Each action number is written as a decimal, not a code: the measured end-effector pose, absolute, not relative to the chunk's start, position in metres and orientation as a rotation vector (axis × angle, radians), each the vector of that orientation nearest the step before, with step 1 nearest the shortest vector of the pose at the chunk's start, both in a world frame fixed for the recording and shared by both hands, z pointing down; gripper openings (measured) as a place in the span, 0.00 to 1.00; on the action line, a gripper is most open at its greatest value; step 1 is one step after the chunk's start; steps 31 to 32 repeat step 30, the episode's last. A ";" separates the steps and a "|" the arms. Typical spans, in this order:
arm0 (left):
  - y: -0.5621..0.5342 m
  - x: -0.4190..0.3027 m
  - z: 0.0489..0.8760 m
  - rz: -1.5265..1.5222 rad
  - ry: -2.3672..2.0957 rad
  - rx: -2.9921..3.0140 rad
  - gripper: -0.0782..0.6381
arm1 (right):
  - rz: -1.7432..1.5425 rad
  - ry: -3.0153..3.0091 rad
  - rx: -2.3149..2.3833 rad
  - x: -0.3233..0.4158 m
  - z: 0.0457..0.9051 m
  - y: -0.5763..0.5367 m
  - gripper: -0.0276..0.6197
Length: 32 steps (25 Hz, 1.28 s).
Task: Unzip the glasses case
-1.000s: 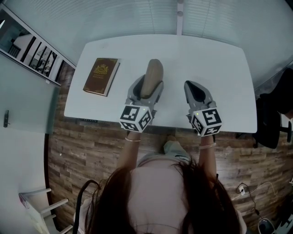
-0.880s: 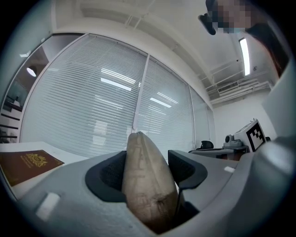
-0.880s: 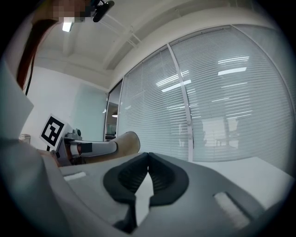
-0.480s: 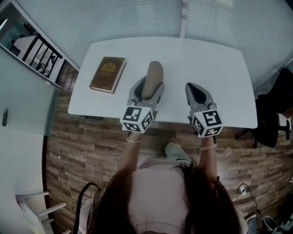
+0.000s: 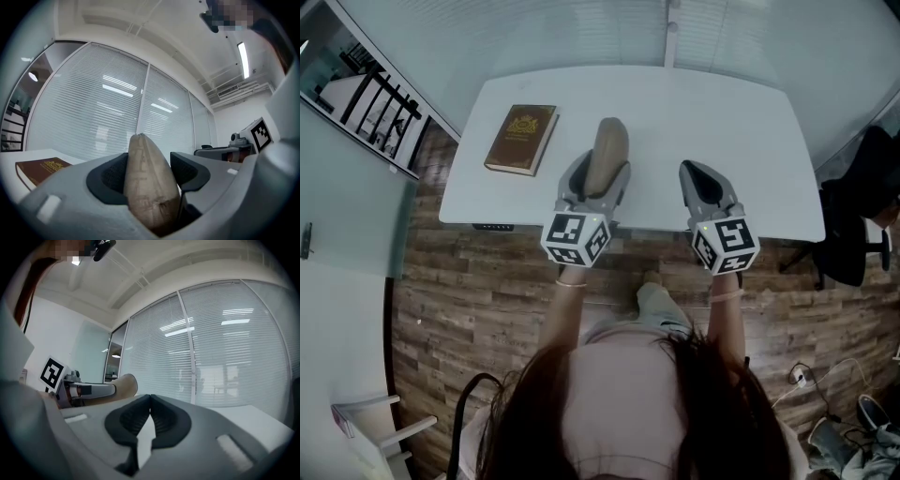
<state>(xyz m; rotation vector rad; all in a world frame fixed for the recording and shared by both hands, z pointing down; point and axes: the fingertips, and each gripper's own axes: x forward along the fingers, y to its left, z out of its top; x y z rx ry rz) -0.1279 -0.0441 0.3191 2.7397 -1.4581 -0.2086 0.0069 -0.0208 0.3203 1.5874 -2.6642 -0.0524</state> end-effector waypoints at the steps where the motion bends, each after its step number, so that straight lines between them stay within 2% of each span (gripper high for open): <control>1: -0.041 -0.129 0.319 -0.210 -1.456 2.742 0.51 | -0.056 -2.661 1.592 0.006 0.320 -0.017 0.05; 32: 0.009 -0.140 0.320 -0.281 -1.409 2.748 0.51 | -0.089 -2.620 1.612 -0.005 0.320 0.034 0.05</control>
